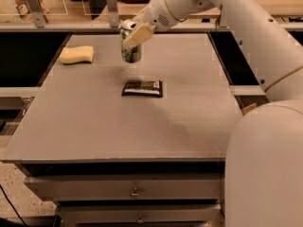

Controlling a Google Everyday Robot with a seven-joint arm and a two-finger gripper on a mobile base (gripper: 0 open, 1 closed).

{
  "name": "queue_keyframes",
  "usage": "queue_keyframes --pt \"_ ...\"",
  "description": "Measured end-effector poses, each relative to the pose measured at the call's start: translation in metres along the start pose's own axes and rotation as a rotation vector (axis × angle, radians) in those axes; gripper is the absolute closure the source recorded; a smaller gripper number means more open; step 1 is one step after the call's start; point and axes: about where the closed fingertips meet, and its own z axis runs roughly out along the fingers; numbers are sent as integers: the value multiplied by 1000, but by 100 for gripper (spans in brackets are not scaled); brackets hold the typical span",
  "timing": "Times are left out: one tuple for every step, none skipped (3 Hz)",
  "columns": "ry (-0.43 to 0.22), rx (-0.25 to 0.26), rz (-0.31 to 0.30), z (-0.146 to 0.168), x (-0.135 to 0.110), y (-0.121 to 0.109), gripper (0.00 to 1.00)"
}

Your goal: Move green can near sponge

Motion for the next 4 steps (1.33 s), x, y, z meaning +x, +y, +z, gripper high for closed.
queue_keyframes --pt "-19 -26 -46 26 -32 -1 100" --pt "-3 -47 -61 60 -52 -2 100" --pt "20 -55 -49 86 -61 -3 100" --pt "39 -73 -23 109 -61 -1 100"
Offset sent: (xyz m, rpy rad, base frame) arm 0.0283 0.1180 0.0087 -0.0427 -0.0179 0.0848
